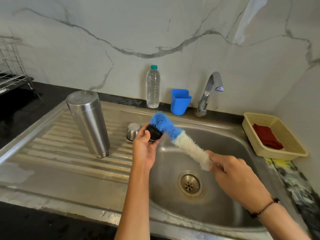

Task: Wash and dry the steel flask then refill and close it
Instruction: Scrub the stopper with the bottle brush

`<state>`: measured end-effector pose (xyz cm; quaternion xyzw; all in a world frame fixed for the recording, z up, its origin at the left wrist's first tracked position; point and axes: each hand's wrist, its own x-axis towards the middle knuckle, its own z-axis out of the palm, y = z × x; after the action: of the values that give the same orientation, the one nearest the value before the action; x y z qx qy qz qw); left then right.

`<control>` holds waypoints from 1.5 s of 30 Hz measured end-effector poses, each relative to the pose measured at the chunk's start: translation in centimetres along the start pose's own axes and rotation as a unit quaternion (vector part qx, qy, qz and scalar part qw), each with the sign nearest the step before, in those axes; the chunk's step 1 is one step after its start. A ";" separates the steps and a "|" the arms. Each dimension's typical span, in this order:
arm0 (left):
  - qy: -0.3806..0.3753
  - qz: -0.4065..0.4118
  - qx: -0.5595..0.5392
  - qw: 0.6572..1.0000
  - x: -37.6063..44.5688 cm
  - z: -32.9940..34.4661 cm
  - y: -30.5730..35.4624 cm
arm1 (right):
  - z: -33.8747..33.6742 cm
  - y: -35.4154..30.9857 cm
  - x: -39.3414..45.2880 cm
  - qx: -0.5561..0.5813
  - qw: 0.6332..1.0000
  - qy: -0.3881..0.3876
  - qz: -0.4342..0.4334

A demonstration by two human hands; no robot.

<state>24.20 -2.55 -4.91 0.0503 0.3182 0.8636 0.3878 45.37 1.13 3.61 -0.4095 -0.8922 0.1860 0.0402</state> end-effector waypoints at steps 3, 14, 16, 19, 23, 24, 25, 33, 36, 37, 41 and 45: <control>-0.029 -0.020 0.023 0.999 -0.5 0.8 -0.2 | -0.1 -0.1 0.7 0.008 1.000 0.015 0.017; 0.048 0.023 0.157 0.986 0.6 0.8 -1.4 | -0.3 -1.1 -0.1 -0.050 0.998 0.025 0.023; 0.064 0.033 0.121 0.990 0.7 0.8 -1.0 | -0.4 -0.9 -0.6 -0.057 0.998 0.019 0.027; 0.043 0.022 0.057 0.997 0.4 0.6 -0.7 | -0.2 -1.0 -1.7 -0.051 0.998 0.015 0.025; -0.028 -0.005 -0.001 1.000 -0.4 1.5 -0.7 | -0.2 -0.4 0.0 -0.006 0.999 0.035 0.020; -0.036 -0.007 -0.035 0.999 -0.5 1.5 -0.6 | -0.2 -0.2 0.1 0.008 0.999 0.035 0.015; -0.037 -0.004 -0.072 0.997 -0.5 1.5 -0.5 | -0.2 0.0 -0.1 0.018 0.999 0.029 0.011; -0.042 0.005 -0.107 0.993 -0.8 2.2 -0.5 | -0.1 0.5 0.0 0.083 0.996 0.014 0.017; 0.033 0.009 -0.104 0.994 -0.3 1.8 -0.6 | 0.4 0.3 -0.7 0.049 0.999 0.002 0.011; 0.049 0.008 -0.097 0.994 -0.2 1.6 -0.7 | 0.7 0.1 -0.9 0.046 0.999 -0.003 0.014; 0.015 -0.009 -0.022 1.000 -0.5 2.2 -1.2 | 1.0 0.0 0.2 0.044 0.999 0.012 0.023; 0.058 0.009 -0.017 0.998 -0.4 2.0 -0.7 | 0.9 0.4 -0.2 0.025 1.000 0.012 0.015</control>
<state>25.58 -1.48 -3.69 -0.0038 0.3246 0.8741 0.3614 45.59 0.92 2.68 -0.4238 -0.8806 0.2037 0.0580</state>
